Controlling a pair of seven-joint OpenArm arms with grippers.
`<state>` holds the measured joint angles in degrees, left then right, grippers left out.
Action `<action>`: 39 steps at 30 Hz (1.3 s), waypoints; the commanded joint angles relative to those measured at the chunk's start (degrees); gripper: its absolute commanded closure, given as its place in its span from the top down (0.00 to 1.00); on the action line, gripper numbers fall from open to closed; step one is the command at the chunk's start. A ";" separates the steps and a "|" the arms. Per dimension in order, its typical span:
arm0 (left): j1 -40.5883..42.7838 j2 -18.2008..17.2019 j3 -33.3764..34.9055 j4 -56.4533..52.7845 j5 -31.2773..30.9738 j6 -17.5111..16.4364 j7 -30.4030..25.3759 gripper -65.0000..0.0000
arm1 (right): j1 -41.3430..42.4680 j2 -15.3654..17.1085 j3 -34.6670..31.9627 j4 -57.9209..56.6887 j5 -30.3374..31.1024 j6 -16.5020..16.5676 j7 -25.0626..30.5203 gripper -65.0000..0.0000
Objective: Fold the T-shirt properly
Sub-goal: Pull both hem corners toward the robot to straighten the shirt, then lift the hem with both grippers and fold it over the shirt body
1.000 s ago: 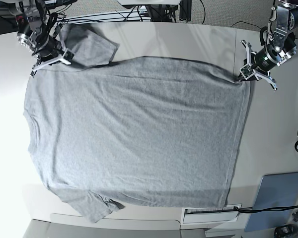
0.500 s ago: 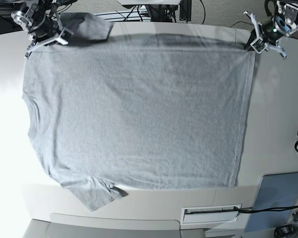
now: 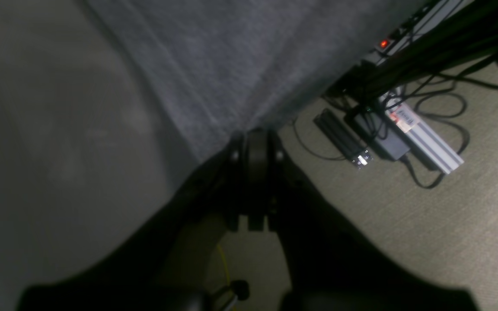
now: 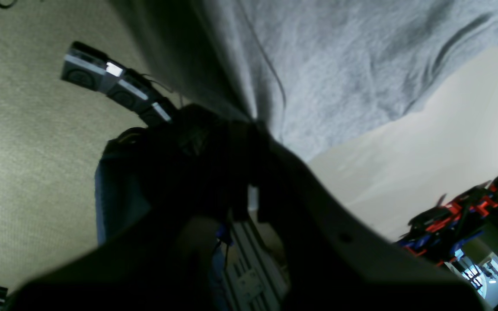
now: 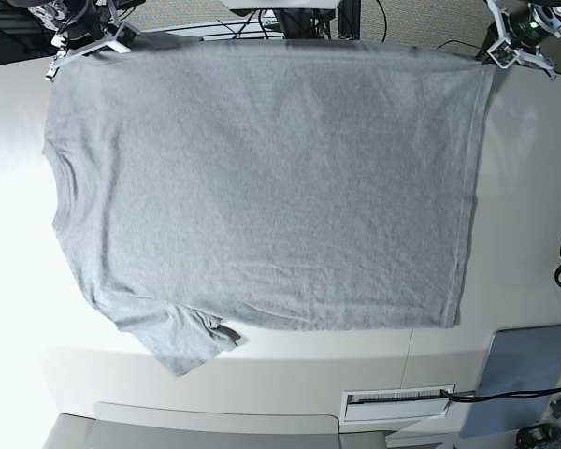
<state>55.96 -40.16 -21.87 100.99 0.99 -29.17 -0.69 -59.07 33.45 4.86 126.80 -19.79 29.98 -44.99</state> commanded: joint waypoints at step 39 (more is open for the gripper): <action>-21.27 -0.79 -0.76 -1.90 -10.05 3.67 4.98 0.00 | 26.29 0.68 -1.49 -9.88 -4.22 -9.88 9.53 0.00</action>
<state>34.81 -39.70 -21.85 98.54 -8.80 -26.85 4.54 -32.82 33.30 2.81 116.14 -22.61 21.23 -35.33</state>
